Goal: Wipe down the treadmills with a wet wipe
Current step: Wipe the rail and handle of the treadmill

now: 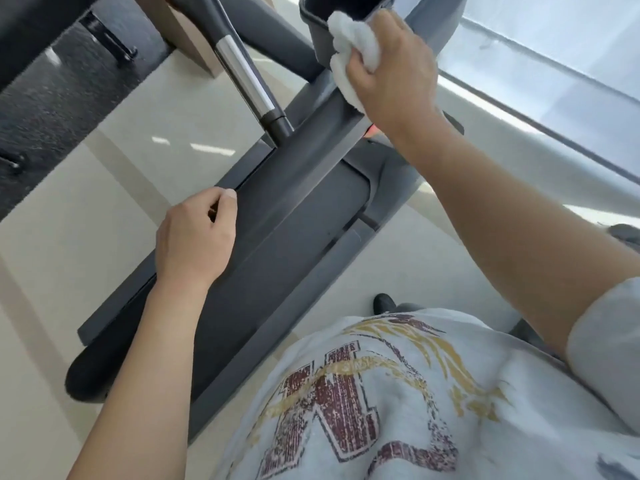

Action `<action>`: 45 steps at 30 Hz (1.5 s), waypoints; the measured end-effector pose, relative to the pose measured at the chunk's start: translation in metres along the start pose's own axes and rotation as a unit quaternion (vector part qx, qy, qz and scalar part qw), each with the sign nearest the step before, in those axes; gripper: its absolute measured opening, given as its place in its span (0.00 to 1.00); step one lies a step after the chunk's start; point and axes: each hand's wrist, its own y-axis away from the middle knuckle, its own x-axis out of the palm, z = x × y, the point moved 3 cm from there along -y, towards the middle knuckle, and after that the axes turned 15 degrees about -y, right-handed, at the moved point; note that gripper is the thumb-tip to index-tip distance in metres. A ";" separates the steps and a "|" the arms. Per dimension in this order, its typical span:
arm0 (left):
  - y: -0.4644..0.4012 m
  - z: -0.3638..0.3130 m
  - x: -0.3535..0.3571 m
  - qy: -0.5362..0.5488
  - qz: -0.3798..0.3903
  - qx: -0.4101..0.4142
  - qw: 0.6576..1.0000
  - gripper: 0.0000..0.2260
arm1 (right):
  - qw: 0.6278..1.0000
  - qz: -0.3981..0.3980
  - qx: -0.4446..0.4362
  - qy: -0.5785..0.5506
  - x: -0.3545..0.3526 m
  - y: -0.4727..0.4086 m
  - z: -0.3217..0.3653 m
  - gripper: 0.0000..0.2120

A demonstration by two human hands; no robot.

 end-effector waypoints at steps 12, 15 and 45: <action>0.018 0.070 -0.019 0.077 0.167 0.092 0.979 0.11 | 0.981 0.051 -0.094 -0.162 0.073 0.205 0.146 0.14; 0.040 0.094 -0.015 0.074 0.160 0.149 0.973 0.19 | 0.987 -0.027 -0.038 -0.154 0.073 0.204 0.137 0.14; 0.026 0.081 -0.005 0.048 0.098 0.220 0.969 0.18 | 0.823 -0.252 0.337 -0.380 0.080 0.198 0.130 0.11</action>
